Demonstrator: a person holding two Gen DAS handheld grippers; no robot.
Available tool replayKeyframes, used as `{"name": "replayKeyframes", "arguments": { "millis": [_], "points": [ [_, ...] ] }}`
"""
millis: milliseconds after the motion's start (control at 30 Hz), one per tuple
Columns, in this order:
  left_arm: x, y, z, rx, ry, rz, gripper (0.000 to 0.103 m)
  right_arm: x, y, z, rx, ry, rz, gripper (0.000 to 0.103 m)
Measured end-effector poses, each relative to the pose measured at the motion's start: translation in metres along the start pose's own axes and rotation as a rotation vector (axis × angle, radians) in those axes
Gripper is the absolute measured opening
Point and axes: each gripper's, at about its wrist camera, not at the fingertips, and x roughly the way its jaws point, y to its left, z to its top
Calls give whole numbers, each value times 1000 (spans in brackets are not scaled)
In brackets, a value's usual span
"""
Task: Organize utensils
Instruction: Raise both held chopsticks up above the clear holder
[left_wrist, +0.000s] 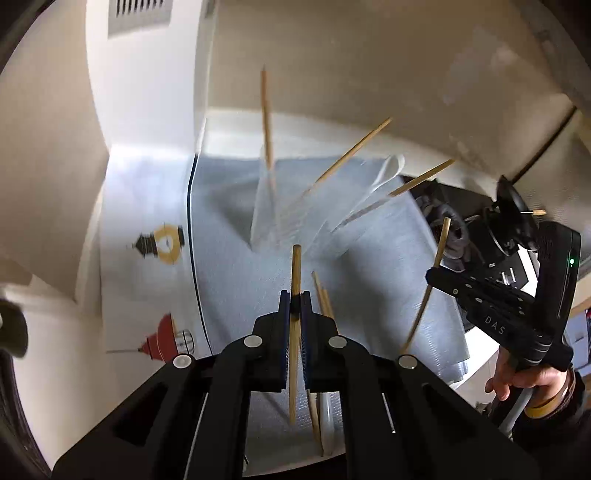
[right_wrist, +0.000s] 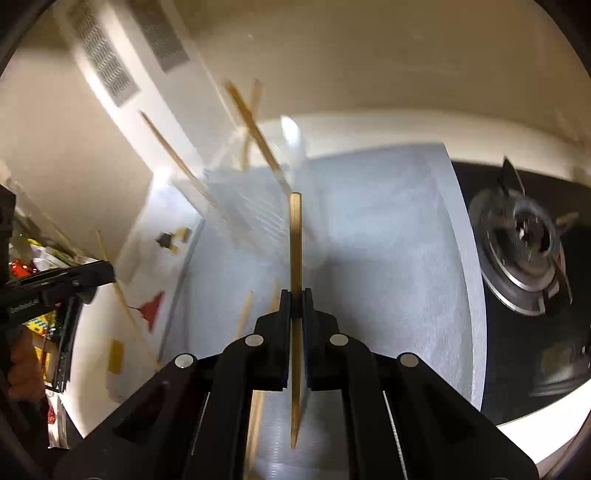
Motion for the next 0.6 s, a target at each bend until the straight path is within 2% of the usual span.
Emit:
{"name": "replayKeyframes", "arguments": {
  "millis": [100,233,600],
  "points": [
    [-25,-7,4,39,-57,-20,5,-16,13,7,-41,-40,13,6],
    [-52,-19,12,85,-146,3,5,-33,26,18,-82,-98,14,6],
    [-101,-31,59,107,-306,-5,5,-77,55,71,-148,-257,40,6]
  ]
}}
